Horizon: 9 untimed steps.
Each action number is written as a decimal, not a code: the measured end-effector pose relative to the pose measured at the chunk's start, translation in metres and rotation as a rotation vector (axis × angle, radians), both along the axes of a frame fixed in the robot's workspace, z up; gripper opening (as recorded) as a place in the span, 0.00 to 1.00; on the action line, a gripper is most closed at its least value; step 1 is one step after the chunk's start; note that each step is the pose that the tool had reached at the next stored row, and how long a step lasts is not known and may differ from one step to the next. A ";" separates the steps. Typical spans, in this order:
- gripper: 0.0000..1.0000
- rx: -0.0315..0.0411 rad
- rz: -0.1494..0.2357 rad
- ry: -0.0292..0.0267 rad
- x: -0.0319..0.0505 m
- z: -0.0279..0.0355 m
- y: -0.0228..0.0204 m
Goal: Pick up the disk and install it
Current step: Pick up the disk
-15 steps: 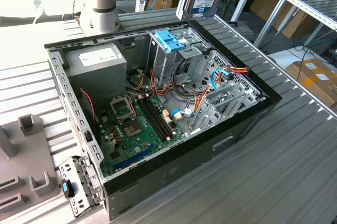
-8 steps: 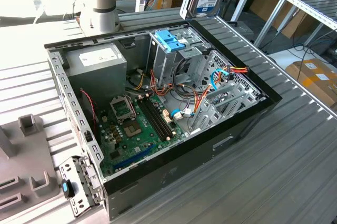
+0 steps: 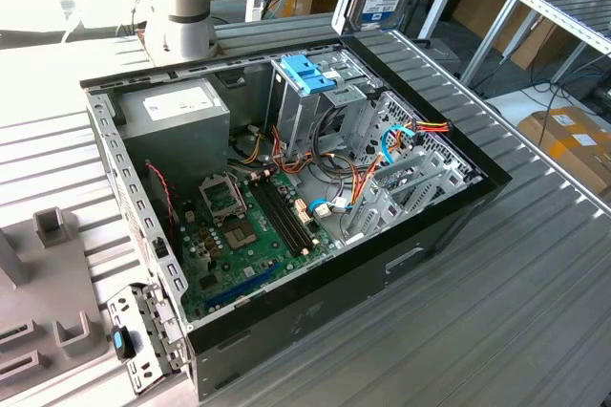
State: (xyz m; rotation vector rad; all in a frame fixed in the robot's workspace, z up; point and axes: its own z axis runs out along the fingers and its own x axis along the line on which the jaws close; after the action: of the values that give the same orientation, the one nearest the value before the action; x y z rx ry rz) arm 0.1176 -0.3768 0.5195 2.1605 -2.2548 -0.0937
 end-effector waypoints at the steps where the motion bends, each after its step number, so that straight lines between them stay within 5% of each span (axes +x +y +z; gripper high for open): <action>1: 0.37 0.0000 0.000 0.0000 0.0017 0.0000 0.0000; 9: 0.37 0.0000 0.000 0.0000 0.0113 0.0000 0.0000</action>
State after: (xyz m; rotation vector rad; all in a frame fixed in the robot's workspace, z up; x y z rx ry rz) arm 0.1289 -0.3768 0.5195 2.1605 -2.2548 -0.0938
